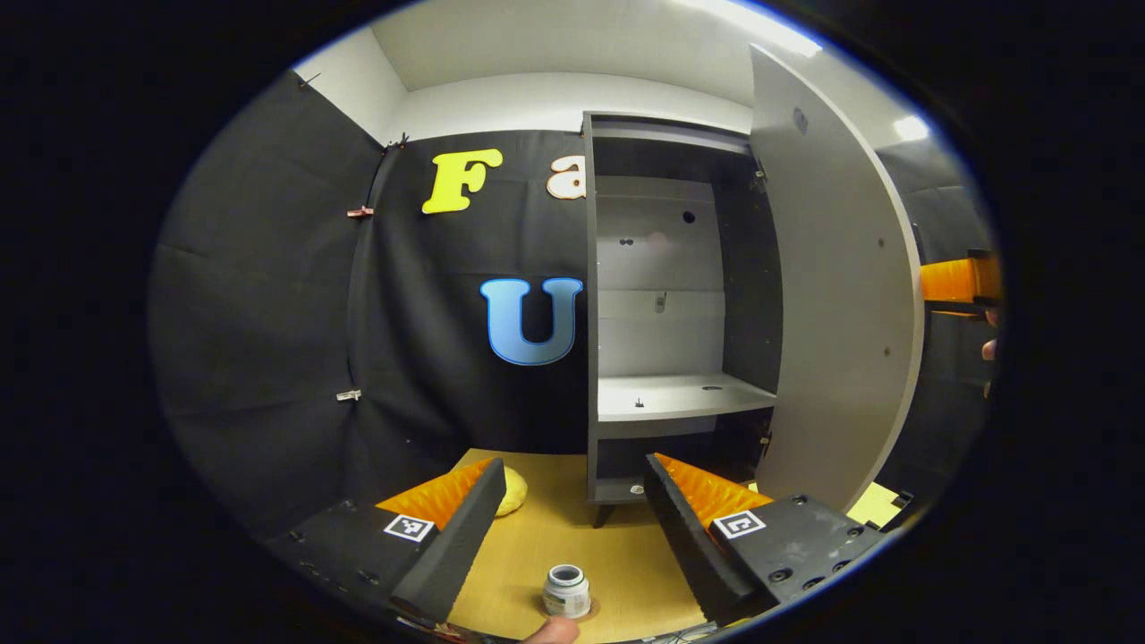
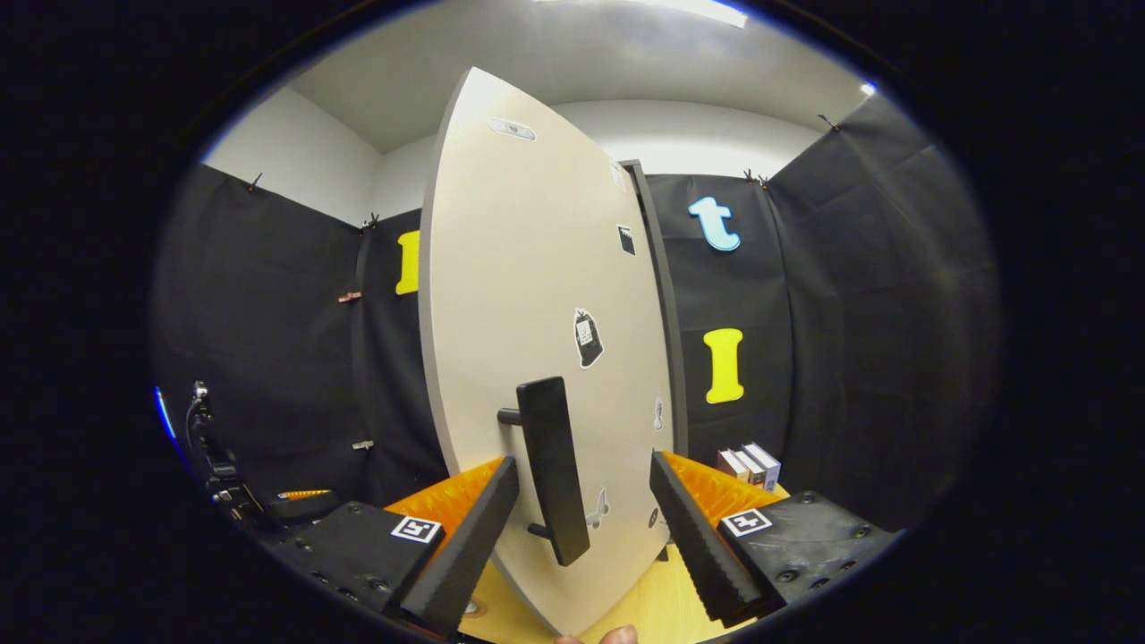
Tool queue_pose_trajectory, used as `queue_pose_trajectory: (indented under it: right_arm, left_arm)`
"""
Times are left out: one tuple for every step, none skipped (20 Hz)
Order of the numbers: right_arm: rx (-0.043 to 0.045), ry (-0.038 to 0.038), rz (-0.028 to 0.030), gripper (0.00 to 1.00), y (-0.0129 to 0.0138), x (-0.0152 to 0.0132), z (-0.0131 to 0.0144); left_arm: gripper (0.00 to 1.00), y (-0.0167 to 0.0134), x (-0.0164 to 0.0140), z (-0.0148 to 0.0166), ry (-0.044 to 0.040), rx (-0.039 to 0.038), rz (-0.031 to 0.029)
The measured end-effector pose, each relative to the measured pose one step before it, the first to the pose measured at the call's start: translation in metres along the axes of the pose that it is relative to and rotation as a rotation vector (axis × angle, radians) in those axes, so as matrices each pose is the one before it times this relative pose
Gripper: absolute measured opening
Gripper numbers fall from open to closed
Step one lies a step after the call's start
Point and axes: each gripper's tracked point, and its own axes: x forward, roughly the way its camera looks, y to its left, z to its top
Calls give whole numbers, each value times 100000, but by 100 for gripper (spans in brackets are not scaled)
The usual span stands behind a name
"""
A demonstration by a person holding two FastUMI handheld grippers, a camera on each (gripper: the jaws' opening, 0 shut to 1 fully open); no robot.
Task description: Open the cabinet door with the right hand, grasp the bottle in the cabinet with the left hand and place it on the coaster, then close the cabinet door with the right hand.
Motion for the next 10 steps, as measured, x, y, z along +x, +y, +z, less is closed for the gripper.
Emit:
queue_pose_trajectory:
  right_arm:
    - [1314, 116, 1382, 98, 696, 365, -90]
    - [1009, 166, 1039, 98, 537, 521, -162]
    - [674, 118, 963, 98, 481, 404, -202]
    - [714, -84, 937, 98, 514, 600, -132]
    - [501, 336, 1000, 98, 600, 599, -190]
    - [581, 380, 1326, 98, 568, 490, -370]
    - [296, 578, 1124, 98, 566, 460, -367]
    - [-164, 891, 1933, 98, 1030, 824, -597]
    - [-678, 1066, 2035, 98, 868, 643, -539]
    - [-909, 1469, 2059, 98, 778, 853, -595]
  left_arm:
    - [98, 172, -131, 83, 76, 113, 517]
    - [99, 177, -124, -43, -47, -37, 620]
    - [97, 96, -72, 71, -128, -124, 318]
    - [97, 35, -74, -40, -217, -115, 255]
    - [97, 86, -115, -4, 50, 40, 476]
    - [98, 154, -145, -178, 35, 130, 482]
    - [98, 33, 16, -84, 258, 144, 146]
    - [98, -39, -81, -278, 674, 227, 101]
    - [97, 11, -7, -83, 432, 278, 114]
    - [98, 22, -19, 21, 176, 212, 105]
